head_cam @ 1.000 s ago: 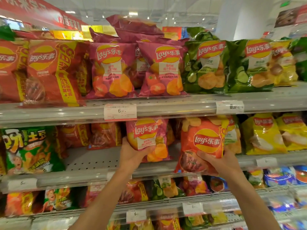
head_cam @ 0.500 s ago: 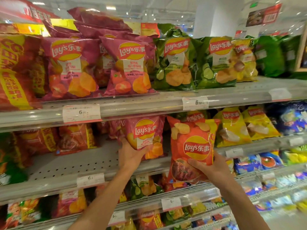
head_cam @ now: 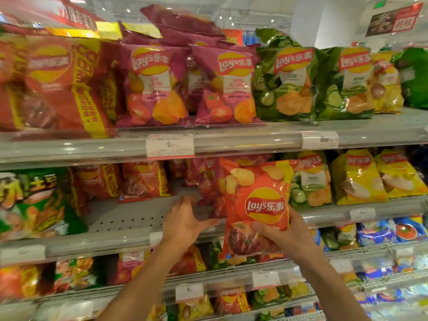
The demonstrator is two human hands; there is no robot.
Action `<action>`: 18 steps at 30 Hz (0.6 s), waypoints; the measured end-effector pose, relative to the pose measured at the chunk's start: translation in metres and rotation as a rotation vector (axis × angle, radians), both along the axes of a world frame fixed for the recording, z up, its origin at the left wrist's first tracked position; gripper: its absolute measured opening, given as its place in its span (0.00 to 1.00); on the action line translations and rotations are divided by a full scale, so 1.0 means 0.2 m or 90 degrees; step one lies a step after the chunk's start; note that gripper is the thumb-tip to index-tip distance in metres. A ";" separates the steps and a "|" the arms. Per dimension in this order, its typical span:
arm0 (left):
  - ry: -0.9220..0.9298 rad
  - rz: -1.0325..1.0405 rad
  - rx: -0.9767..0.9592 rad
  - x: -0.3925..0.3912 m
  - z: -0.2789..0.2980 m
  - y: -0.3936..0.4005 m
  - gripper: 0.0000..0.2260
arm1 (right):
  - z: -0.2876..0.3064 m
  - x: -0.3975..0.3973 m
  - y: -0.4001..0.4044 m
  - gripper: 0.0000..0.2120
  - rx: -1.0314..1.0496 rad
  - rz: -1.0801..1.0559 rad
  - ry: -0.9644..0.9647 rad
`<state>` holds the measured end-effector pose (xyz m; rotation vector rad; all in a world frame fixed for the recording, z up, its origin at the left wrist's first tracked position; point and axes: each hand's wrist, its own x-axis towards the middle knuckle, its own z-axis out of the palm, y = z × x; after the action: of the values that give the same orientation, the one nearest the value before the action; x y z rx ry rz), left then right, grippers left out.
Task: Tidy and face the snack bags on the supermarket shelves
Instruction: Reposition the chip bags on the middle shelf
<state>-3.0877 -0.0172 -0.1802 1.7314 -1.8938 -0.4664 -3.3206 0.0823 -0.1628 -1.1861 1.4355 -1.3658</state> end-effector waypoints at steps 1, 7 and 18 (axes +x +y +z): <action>-0.020 0.005 -0.009 0.08 0.00 0.02 0.42 | 0.00 0.07 -0.01 0.35 0.001 0.007 0.000; -0.169 0.034 -0.144 0.66 -0.09 0.12 0.26 | -0.03 0.55 -0.09 0.36 0.006 0.020 0.022; -0.155 -0.037 -0.222 1.06 -0.13 0.14 0.09 | 0.03 1.05 -0.39 0.34 -0.017 -0.015 0.089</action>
<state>-2.8751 0.0104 -0.2062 1.5585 -2.0507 0.0594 -3.1107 0.0038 -0.1578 -1.3080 1.5364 -1.3442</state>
